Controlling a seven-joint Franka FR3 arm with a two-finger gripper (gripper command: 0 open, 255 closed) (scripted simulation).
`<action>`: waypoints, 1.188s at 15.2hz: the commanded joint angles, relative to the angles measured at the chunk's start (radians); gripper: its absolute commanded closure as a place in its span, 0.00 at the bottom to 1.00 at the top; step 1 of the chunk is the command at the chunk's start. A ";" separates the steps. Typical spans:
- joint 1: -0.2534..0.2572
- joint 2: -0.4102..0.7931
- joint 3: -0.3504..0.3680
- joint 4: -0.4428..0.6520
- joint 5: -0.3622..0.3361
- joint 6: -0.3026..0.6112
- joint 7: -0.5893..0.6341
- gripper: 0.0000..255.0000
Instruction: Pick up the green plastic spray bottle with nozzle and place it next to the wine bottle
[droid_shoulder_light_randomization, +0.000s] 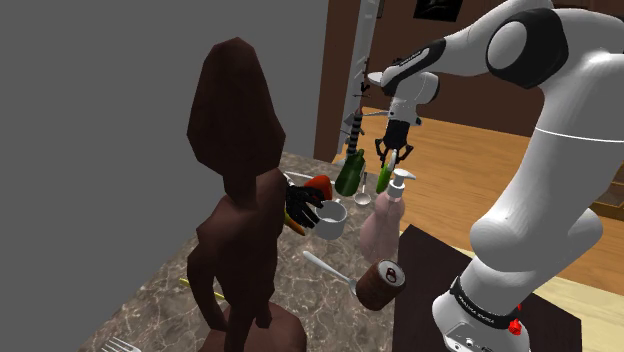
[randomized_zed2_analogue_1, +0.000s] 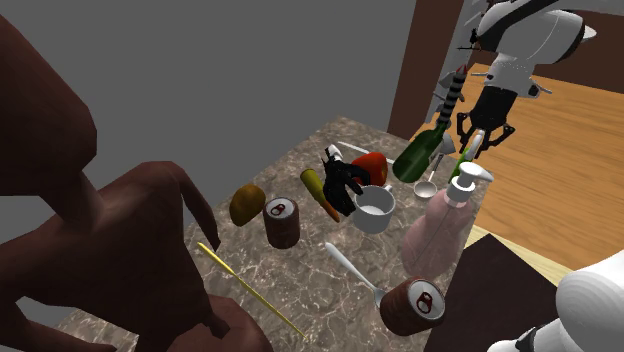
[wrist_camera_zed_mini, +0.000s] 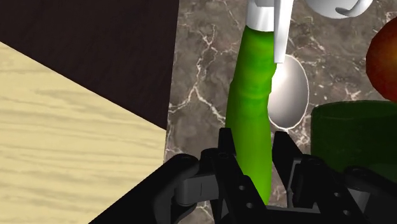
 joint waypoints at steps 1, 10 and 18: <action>0.000 0.008 0.000 -0.018 0.003 0.025 -0.007 1.00; 0.000 0.013 0.001 -0.023 0.004 0.035 -0.010 0.00; -0.013 0.022 -0.008 0.084 -0.006 -0.065 -0.003 0.00</action>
